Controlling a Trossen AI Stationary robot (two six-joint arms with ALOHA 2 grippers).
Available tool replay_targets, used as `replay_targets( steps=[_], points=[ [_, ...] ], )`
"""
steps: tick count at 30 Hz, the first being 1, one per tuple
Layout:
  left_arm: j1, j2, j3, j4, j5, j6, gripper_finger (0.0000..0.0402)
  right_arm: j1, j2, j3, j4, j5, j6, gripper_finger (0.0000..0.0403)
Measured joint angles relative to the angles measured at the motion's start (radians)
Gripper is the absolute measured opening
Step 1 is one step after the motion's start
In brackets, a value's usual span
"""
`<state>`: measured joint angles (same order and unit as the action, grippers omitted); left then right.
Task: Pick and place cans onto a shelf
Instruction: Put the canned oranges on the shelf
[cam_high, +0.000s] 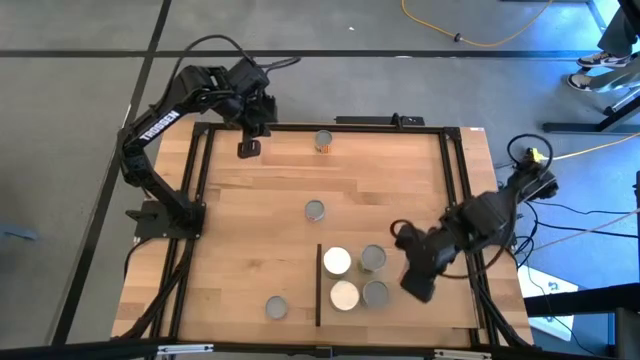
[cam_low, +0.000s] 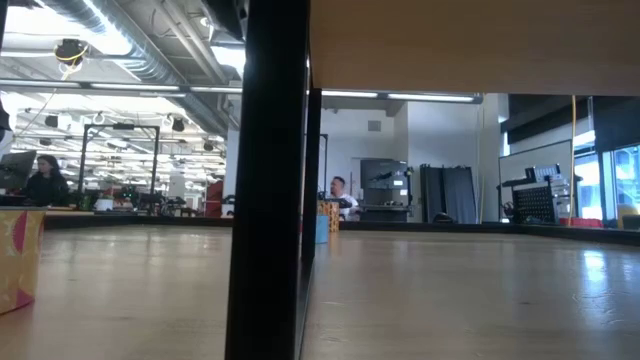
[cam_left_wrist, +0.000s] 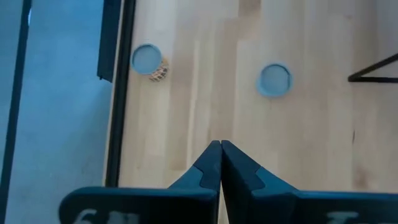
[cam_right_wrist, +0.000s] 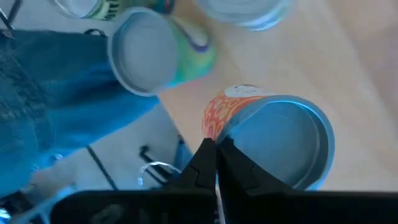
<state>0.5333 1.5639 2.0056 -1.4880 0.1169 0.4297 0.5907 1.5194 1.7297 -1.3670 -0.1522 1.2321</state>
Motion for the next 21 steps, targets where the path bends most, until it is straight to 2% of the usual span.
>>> replay_targets(
  steps=[7,11,15,21],
  points=[
    [0.042,0.000,0.000,0.006,0.000,0.027,0.0000,0.061,0.115,0.000,0.051,-0.004,0.122,0.0002],
    [0.055,0.000,0.000,0.020,0.004,0.052,0.0000,0.063,0.178,0.000,0.098,-0.003,0.124,0.0002],
    [0.065,0.000,0.000,0.026,0.029,0.053,0.0000,0.062,0.217,0.004,0.114,-0.056,0.124,0.0002],
    [0.064,0.000,-0.001,0.026,0.034,0.053,0.0000,0.063,0.231,0.003,0.129,-0.065,0.124,0.0002]
  ],
)
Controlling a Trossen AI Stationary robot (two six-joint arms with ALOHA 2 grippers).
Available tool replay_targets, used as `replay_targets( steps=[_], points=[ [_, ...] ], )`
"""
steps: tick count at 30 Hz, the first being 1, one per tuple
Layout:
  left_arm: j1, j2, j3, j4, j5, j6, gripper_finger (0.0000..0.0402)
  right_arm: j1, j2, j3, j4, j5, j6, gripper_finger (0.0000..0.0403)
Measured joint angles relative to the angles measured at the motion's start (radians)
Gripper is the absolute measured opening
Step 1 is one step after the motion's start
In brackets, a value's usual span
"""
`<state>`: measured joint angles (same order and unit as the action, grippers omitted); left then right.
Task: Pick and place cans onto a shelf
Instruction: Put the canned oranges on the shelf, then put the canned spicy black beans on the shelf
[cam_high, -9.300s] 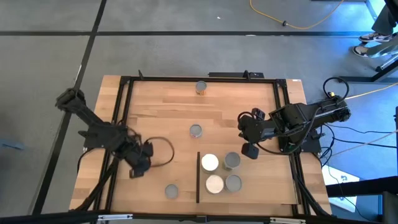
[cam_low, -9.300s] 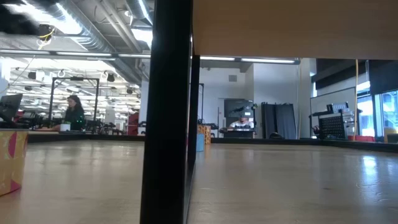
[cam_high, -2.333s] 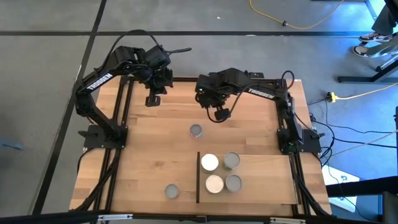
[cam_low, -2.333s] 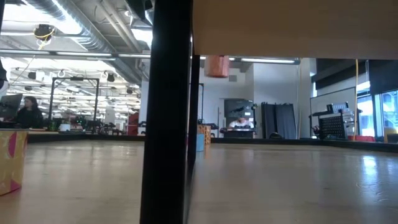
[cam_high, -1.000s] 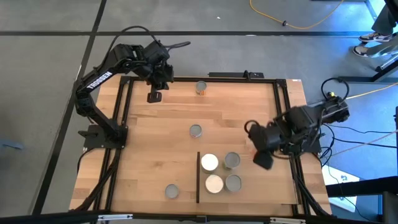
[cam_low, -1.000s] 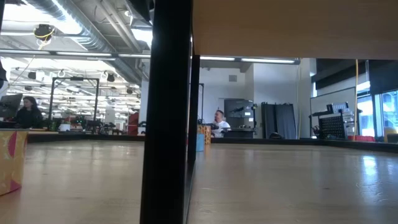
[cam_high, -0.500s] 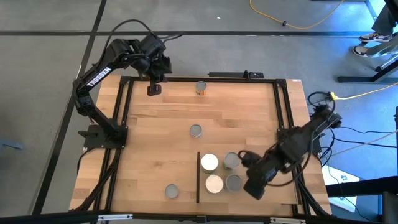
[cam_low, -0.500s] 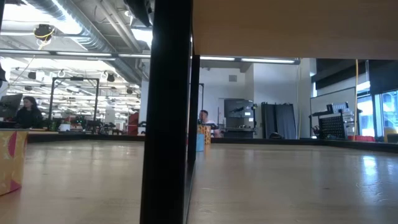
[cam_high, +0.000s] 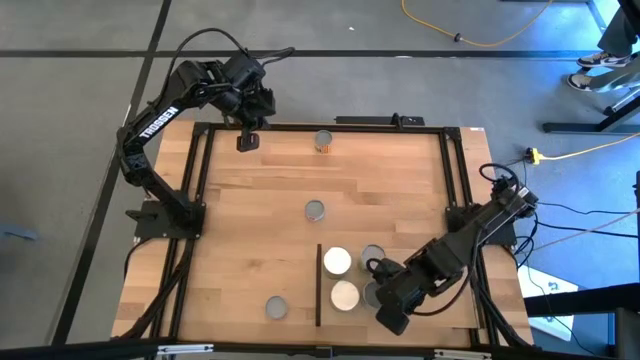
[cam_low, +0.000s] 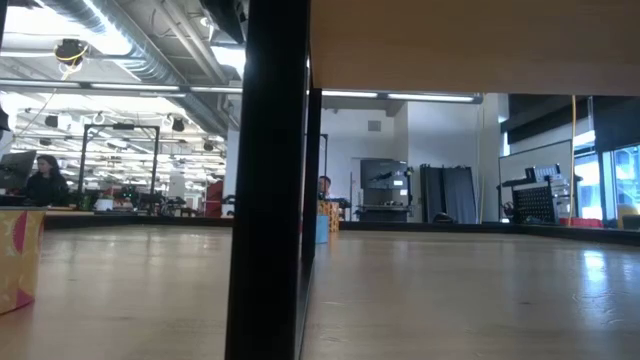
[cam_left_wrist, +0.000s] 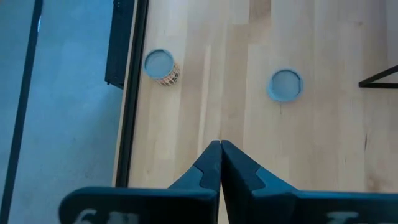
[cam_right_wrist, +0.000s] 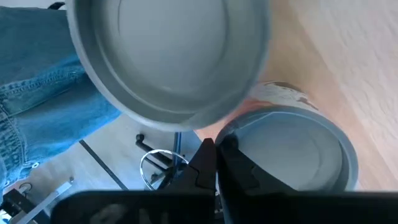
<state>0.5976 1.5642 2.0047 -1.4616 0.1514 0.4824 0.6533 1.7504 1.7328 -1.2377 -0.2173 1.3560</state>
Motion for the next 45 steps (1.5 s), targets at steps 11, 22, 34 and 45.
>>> replay_targets(
  steps=[11,22,34,45],
  points=[
    [0.000,0.000,0.000,-0.002,0.000,0.000,0.0000,0.000,0.002,-0.003,0.001,-0.011,-0.001,0.0048],
    [0.000,0.000,0.000,-0.002,0.000,0.000,0.0000,-0.014,0.003,0.030,-0.018,-0.092,-0.008,0.0052],
    [0.000,0.000,0.000,-0.011,0.000,-0.001,0.0000,-0.019,0.003,0.206,-0.220,0.030,-0.008,0.0053],
    [-0.011,0.000,-0.212,-0.039,0.322,0.085,0.0000,-0.034,-0.003,0.467,-0.334,0.503,-0.154,0.0053]
  ],
)
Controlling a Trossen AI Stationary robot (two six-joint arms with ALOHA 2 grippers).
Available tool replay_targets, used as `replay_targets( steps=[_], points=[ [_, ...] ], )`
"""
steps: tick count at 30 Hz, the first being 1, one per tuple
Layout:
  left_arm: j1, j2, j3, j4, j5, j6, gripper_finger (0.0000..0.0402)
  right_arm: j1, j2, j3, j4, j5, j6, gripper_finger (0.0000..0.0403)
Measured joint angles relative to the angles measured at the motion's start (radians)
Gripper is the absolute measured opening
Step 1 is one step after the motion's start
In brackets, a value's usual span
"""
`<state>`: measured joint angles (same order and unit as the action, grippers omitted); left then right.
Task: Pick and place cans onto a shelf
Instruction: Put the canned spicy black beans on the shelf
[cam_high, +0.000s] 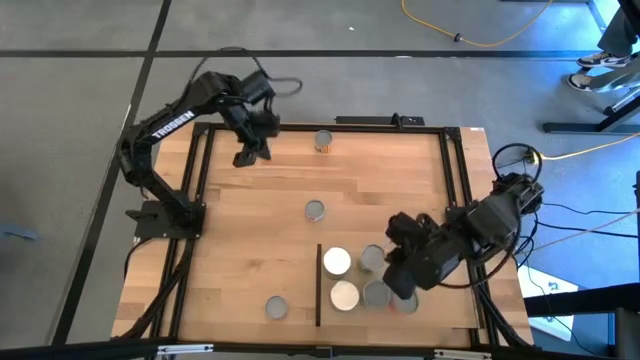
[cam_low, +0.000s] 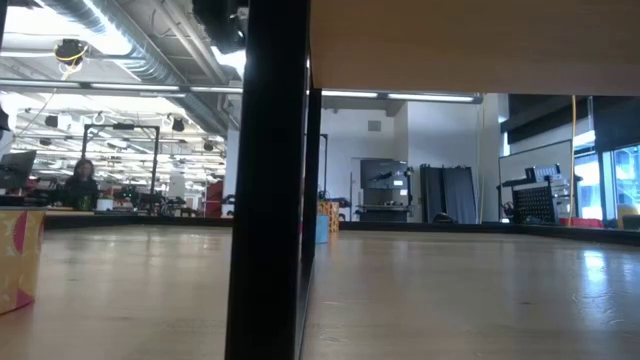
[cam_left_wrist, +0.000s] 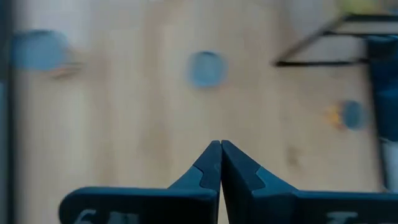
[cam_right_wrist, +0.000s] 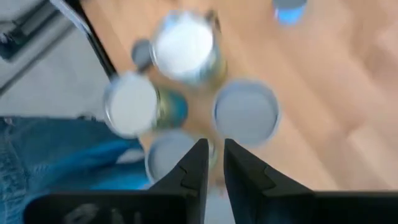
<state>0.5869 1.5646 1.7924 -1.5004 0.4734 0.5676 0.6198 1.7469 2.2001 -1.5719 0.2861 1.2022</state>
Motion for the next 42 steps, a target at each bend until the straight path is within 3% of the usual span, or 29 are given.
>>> replay_targets(
  steps=[3,6,11,15,20,23,28,33,39,42],
  points=[
    [-0.028,-0.001,-0.108,-0.013,0.169,0.106,0.0000,-0.016,0.000,0.054,0.001,0.072,-0.064,0.0053],
    [-0.072,-0.005,-0.215,-0.018,0.255,0.190,0.0000,-0.026,-0.001,0.093,0.000,0.129,-0.137,0.0053],
    [-0.137,-0.005,-0.355,0.019,0.175,0.225,0.0000,-0.038,-0.001,0.136,0.001,0.204,-0.305,0.0053],
    [-0.149,-0.006,-0.412,0.073,0.175,0.217,0.0000,-0.069,-0.001,0.143,0.001,0.385,-0.462,0.0053],
    [-0.148,-0.006,-0.441,0.229,0.148,0.099,0.0000,-0.168,-0.002,0.144,0.001,0.591,-0.624,0.0053],
    [-0.147,-0.006,-0.443,0.382,0.077,-0.014,0.0000,-0.245,-0.003,0.144,0.001,0.676,-0.657,0.0053],
    [-0.147,-0.006,-0.443,0.633,-0.176,-0.180,0.0000,-0.369,-0.009,0.144,0.001,0.623,-0.701,0.0053],
    [-0.141,-0.006,-0.443,0.766,-0.383,-0.193,0.0002,-0.456,-0.011,0.144,0.001,0.570,-0.775,0.0053],
    [-0.101,-0.006,-0.442,0.801,-0.439,-0.143,0.0030,-0.614,-0.010,0.143,0.001,0.299,-0.847,0.0053],
    [-0.072,-0.006,-0.442,0.802,-0.439,-0.139,0.0040,-0.720,-0.006,0.135,0.000,0.229,-0.847,0.0053]
  ],
)
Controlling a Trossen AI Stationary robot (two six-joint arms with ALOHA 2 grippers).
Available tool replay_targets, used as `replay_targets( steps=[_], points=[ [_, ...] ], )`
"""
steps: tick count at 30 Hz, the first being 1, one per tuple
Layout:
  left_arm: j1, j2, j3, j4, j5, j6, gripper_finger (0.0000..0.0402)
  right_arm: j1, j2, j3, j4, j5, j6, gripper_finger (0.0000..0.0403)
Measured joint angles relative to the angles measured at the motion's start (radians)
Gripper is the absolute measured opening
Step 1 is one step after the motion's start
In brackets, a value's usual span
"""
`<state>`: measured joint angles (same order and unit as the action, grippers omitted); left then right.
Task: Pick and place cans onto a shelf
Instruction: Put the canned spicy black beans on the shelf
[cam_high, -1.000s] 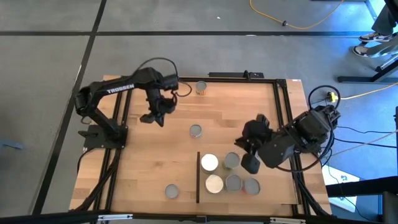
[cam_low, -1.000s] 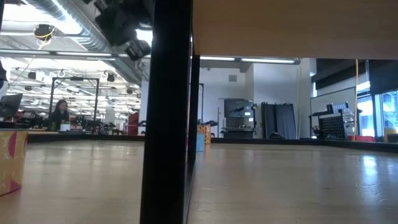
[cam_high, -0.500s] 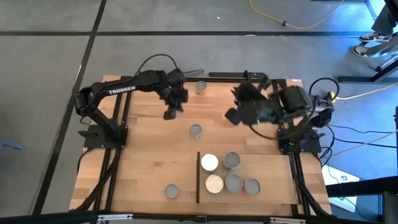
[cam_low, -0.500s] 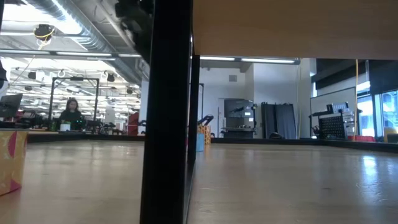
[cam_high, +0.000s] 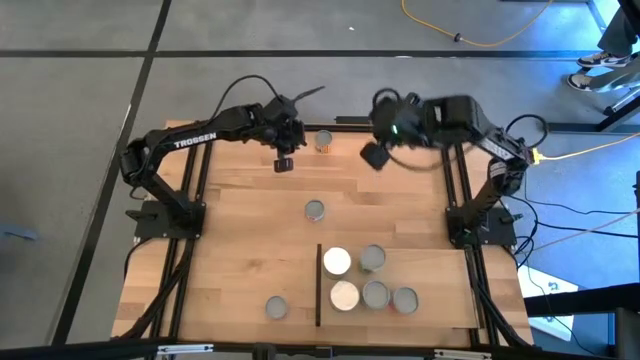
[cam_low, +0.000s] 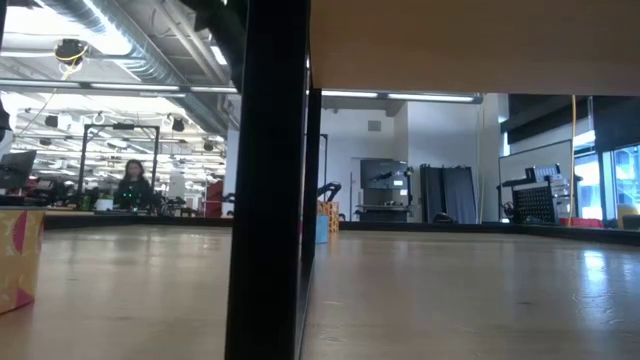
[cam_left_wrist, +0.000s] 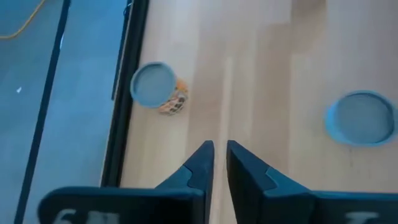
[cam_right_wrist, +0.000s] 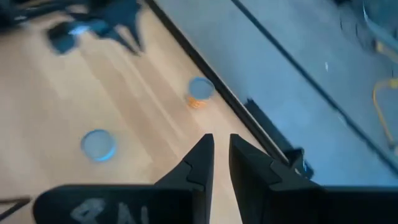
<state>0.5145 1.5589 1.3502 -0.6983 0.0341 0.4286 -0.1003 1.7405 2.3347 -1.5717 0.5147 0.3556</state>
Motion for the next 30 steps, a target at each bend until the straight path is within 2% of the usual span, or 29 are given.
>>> replay_targets(
  steps=[6,9,12,15,21,27,30],
  points=[
    [0.066,0.000,0.000,0.000,-0.001,-0.002,0.0040,-0.229,0.002,-0.001,0.101,-0.164,0.002,0.0053],
    [0.099,0.000,0.000,0.000,-0.001,-0.002,0.0039,-0.321,0.023,-0.001,0.183,-0.282,0.008,0.0053],
    [0.134,0.000,0.000,0.000,0.001,-0.001,0.0039,-0.393,0.074,0.000,0.210,-0.421,0.034,0.0053],
    [0.167,0.000,0.000,0.000,0.000,-0.001,0.0039,-0.443,0.136,-0.001,0.206,-0.467,0.055,0.0053],
    [0.218,0.000,0.000,0.000,0.002,0.000,0.0039,-0.478,0.259,-0.001,0.205,-0.475,-0.001,0.0053],
    [0.249,0.000,0.000,0.000,0.002,0.000,0.0039,-0.449,0.358,-0.001,0.203,-0.673,-0.148,0.0053],
    [0.262,0.000,0.000,0.000,0.002,0.000,0.0039,-0.408,0.395,-0.001,0.231,-0.700,-0.230,0.0053]
  ],
)
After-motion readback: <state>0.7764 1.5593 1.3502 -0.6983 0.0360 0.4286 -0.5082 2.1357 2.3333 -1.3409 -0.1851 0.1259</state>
